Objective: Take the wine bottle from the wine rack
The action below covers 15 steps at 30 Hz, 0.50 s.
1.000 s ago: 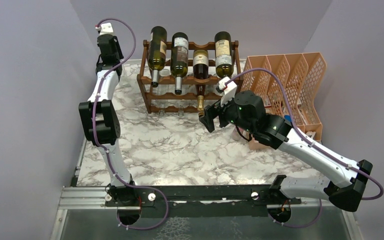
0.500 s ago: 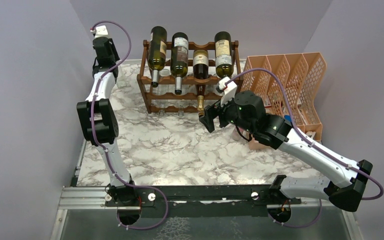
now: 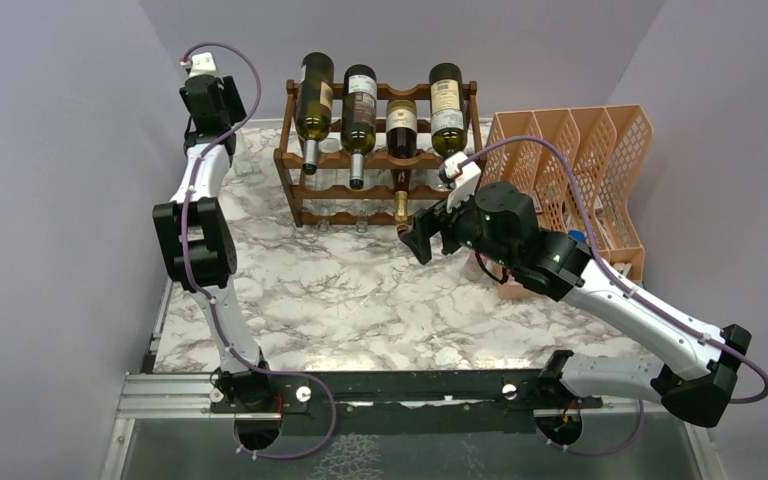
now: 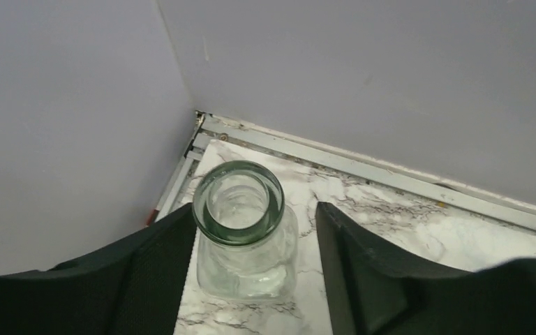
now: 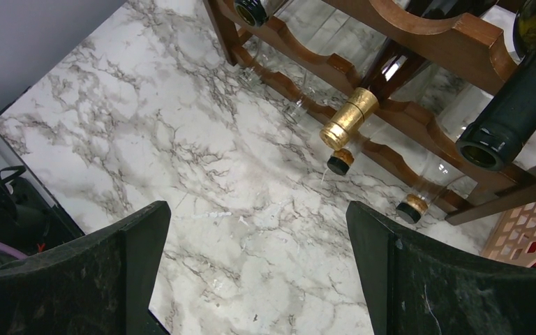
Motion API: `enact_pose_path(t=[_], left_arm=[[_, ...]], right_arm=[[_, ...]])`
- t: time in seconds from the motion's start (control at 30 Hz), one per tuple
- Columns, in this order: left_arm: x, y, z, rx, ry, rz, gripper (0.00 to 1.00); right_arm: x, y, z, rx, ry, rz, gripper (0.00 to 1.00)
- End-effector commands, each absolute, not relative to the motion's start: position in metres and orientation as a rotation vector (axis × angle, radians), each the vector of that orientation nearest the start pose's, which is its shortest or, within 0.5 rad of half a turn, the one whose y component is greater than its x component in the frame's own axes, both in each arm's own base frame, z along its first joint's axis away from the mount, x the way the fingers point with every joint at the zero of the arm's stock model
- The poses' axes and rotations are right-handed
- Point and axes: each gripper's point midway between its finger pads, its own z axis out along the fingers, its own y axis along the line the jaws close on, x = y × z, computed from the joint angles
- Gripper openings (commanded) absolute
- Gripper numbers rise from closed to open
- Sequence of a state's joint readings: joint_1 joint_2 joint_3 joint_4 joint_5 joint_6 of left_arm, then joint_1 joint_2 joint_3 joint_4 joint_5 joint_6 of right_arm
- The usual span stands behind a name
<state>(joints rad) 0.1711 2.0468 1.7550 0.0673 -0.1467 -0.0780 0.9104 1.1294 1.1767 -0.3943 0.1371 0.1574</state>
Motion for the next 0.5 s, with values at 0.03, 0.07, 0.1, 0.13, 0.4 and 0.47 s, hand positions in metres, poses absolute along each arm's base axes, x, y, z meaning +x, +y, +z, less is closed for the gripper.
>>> enact_pose_path(t=[0.03,0.07,0.1,0.13,0.4,0.47], left_arm=[[0.606,0.123,0.265,-0.304,1.759,0.159,0.82],[0.604,0.124,0.268,-0.314,1.762,0.164,0.88],[0.602,0.124,0.27,-0.324,1.768,0.169,0.92],[0.598,0.126,0.272,-0.335,1.772,0.177,0.93],[0.528,0.117,0.298,-0.487,1.793,0.136,0.99],[0.5,0.106,0.304,-0.517,1.782,0.079,0.99]], right_arm=[[0.237,0.282,0.307,-0.62,1.831,0.619,1.0],[0.236,0.282,0.307,-0.623,1.832,0.621,1.0],[0.236,0.281,0.307,-0.623,1.834,0.62,1.0],[0.236,0.28,0.306,-0.621,1.836,0.618,1.0],[0.231,0.278,0.292,-0.634,1.839,0.625,1.0],[0.226,0.284,0.286,-0.65,1.845,0.669,1.0]])
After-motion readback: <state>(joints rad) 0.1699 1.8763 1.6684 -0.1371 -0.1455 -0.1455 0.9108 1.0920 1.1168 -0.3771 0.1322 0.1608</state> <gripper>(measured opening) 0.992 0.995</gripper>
